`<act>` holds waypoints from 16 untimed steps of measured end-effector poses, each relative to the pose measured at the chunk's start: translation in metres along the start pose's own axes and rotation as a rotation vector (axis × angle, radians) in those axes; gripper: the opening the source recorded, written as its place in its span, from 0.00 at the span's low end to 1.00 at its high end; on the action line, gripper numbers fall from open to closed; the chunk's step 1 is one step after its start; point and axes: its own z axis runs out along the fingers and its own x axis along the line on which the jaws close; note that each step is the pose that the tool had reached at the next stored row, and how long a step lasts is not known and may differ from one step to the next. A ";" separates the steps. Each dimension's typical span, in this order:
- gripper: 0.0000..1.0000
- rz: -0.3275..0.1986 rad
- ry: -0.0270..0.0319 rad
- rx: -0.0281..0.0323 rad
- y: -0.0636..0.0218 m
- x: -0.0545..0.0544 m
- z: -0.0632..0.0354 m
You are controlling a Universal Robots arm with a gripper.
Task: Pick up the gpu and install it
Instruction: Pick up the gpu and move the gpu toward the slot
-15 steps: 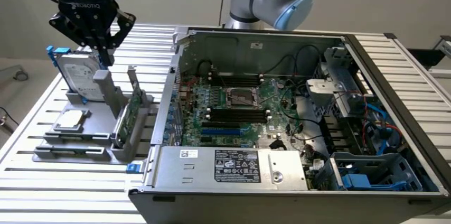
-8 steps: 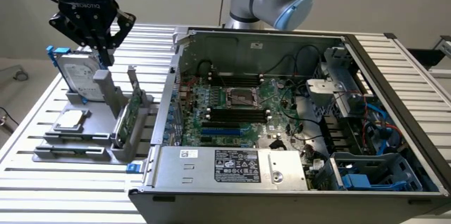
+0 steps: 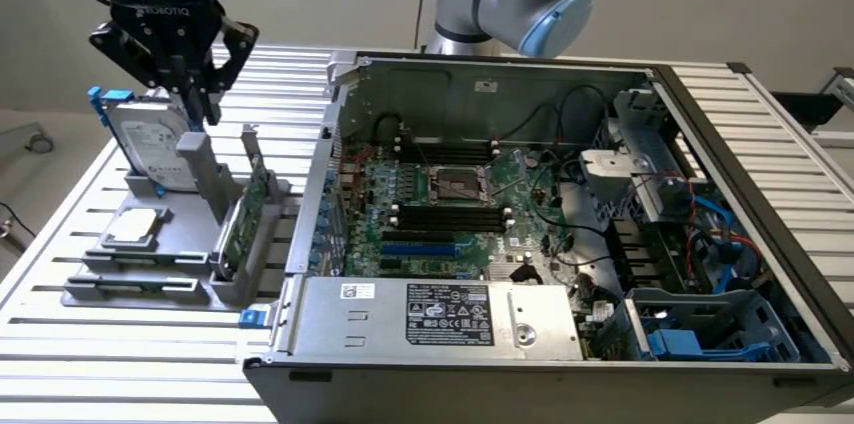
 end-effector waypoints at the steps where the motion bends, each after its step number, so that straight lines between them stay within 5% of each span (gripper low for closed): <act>1: 0.24 0.000 0.0000 0.0000 0.0000 0.000 0.0000; 5: 0.42 0.000 0.0001 0.0000 0.0000 0.000 0.0000; 16: 0.42 0.059 0.0005 -0.0009 -0.0004 0.002 0.0194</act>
